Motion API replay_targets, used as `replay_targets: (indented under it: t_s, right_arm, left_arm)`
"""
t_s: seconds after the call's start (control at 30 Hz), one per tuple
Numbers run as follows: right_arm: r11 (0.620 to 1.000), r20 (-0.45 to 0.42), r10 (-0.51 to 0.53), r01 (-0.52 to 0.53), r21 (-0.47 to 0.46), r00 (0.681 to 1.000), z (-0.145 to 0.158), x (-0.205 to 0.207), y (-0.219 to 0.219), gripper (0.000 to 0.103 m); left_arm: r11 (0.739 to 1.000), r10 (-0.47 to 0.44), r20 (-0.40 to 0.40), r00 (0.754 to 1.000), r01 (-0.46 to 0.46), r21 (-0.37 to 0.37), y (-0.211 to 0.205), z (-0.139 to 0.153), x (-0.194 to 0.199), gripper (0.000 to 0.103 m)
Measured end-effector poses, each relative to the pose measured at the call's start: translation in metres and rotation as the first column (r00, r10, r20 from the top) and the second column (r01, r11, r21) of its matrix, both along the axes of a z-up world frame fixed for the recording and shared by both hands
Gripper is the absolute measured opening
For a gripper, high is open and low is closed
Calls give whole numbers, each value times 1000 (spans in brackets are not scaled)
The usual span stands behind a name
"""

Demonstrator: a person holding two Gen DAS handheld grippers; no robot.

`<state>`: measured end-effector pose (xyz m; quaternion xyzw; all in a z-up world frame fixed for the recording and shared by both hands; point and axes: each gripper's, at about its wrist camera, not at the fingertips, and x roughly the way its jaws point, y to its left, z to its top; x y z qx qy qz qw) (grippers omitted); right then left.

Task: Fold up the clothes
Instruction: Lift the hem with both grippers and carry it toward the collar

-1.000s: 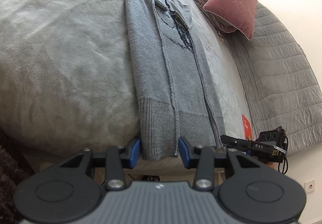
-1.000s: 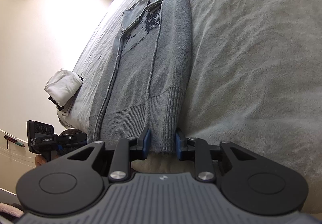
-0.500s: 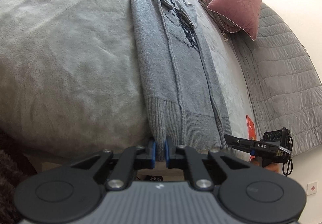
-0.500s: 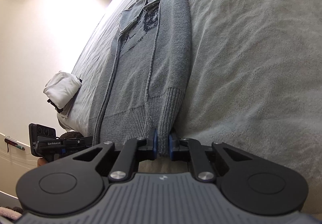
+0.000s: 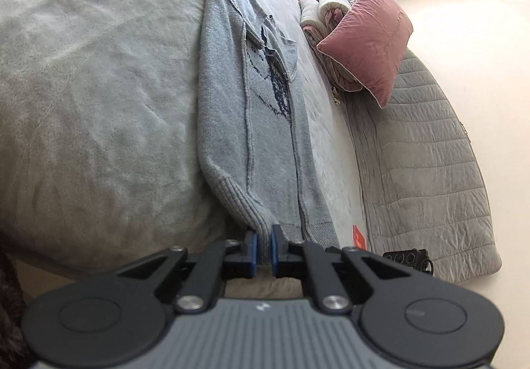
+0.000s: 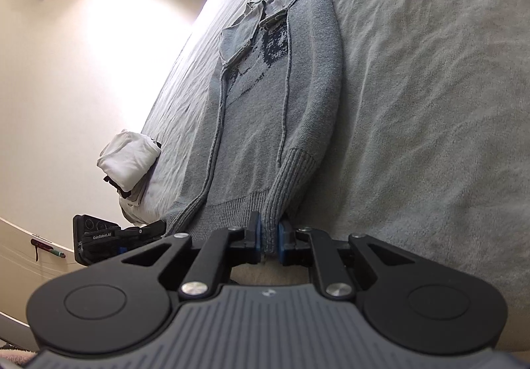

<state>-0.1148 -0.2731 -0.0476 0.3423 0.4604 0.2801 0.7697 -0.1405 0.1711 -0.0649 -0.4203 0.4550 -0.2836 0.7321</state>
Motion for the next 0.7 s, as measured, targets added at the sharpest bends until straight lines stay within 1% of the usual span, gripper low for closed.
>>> replay_targets:
  t_s: [0.07, 0.23, 0.33, 0.43, 0.53, 0.7]
  right_arm:
    - [999, -2, -7, 7, 32, 1000, 0, 4, 1, 13]
    - [994, -10, -40, 41, 102, 999, -1, 15, 0, 13]
    - [986, -25, -76, 79, 146, 997, -5, 25, -2, 13]
    - [971, -58, -128, 137, 194, 990, -15, 37, -6, 13]
    - [956, -59, -191, 200, 215, 980, -21, 46, -10, 13]
    - [942, -51, -248, 253, 219, 967, -30, 57, -9, 13]
  left_arm:
    - [1000, 15, -9, 1000, -15, -23, 1, -1, 4, 8]
    - [997, 50, -27, 998, -52, -48, 2, -9, 20, 8]
    - [995, 71, -39, 997, -74, -63, 2, -13, 30, 8]
    - [992, 92, -50, 994, -96, -78, 2, -18, 39, 8]
    - [989, 112, -63, 992, -118, -93, 2, -22, 49, 8]
    - [983, 131, -65, 989, -139, -124, 3, -36, 62, 8]
